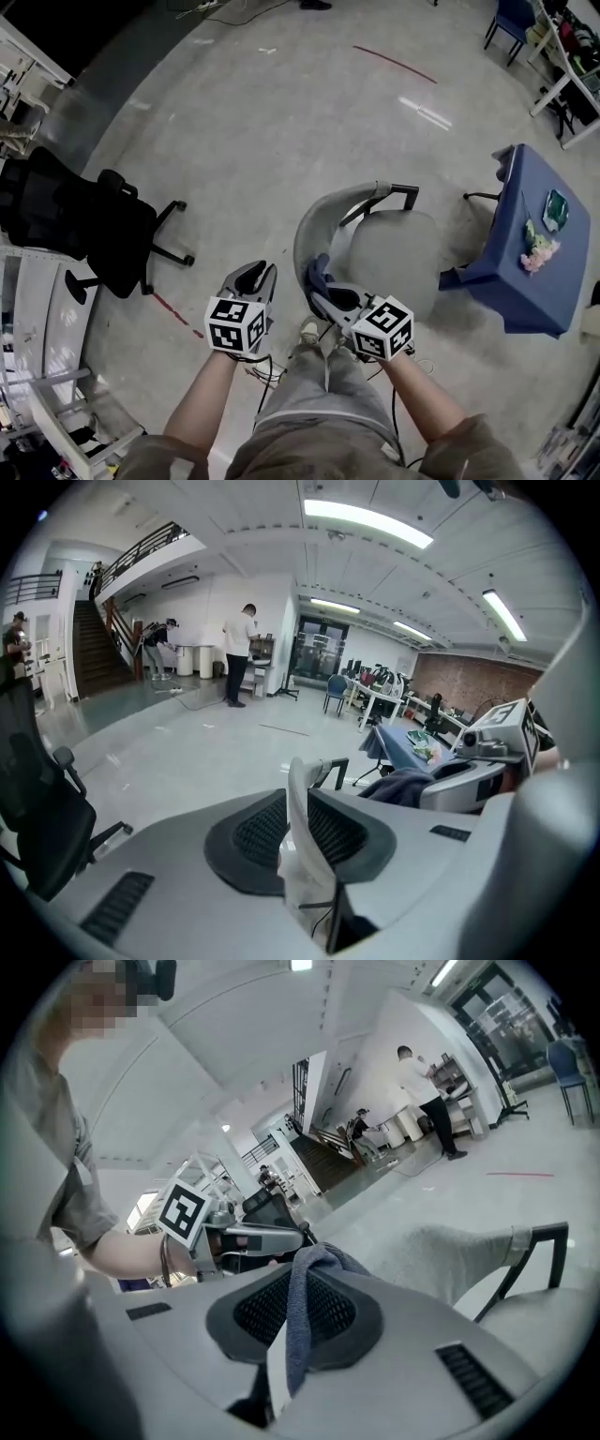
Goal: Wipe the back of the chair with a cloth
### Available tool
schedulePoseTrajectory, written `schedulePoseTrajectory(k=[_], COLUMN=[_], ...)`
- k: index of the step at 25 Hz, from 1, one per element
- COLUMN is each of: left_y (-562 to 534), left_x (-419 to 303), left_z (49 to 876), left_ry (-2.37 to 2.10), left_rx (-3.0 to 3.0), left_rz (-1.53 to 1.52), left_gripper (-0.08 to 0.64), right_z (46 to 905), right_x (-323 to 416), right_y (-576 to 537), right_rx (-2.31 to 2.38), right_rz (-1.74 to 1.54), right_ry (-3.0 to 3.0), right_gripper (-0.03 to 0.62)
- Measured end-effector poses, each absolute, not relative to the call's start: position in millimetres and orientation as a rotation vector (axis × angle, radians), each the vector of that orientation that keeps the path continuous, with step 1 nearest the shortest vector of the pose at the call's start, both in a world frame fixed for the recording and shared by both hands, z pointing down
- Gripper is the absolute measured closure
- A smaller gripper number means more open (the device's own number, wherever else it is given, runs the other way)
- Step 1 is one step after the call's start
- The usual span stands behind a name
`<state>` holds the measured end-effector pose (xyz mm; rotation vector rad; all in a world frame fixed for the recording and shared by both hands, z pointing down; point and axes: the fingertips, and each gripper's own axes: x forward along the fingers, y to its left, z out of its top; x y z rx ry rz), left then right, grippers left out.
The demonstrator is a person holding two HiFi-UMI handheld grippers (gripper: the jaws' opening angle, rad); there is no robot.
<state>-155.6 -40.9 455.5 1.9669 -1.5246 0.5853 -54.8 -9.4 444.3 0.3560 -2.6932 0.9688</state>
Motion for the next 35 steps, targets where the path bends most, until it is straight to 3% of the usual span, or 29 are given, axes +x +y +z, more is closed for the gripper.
schedulePoseTrajectory(k=[18,35], left_y=[-56.0,-33.8], left_x=[-117.9,-67.1], left_z=[239.1,102.6], left_ry=[-1.637,-1.651], left_rx=[2.394,2.788], left_rz=[0.438,0.159], left_gripper=[0.503,0.518], right_z=[179.7,54.2], right_x=[26.6,100.1], right_y=[-40.6,5.4], right_rx=[0.868,1.270], right_rz=[0.343,-0.112], right_ry=[-3.065,-3.076], right_gripper=[0.545,0.545])
